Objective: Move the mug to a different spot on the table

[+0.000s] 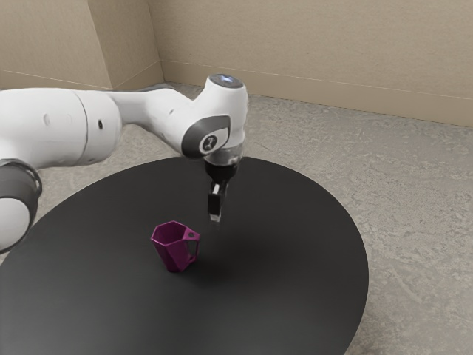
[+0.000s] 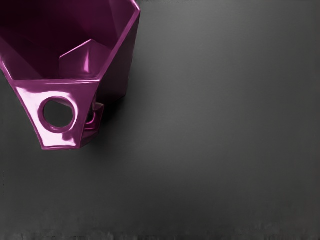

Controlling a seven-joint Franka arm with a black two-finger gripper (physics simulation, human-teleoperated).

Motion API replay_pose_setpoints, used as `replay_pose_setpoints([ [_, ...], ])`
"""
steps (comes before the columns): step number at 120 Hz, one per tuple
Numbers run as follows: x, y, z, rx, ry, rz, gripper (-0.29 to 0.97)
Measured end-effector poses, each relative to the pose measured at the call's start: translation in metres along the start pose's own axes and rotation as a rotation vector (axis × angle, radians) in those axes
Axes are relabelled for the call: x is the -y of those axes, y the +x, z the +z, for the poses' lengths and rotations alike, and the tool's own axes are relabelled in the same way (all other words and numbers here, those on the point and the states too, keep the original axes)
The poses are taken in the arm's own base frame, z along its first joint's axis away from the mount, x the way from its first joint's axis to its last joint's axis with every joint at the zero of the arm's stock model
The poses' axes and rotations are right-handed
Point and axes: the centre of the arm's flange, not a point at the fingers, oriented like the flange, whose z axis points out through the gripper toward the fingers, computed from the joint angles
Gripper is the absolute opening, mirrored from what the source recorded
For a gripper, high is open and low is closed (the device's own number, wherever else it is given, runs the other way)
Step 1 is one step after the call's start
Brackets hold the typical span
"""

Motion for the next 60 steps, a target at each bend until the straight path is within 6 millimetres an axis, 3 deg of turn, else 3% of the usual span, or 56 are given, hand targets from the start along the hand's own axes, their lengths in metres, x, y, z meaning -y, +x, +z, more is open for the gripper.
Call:
replay_pose_setpoints([
  [25, -0.003, 0.081, -0.067, 0.094, -0.025, 0.298, 0.65],
  [38, -0.005, 0.124, -0.12, 0.139, -0.066, 0.507, 0.66],
  [60, -0.01, 0.175, -0.179, 0.15, -0.123, 0.815, 0.66],
])
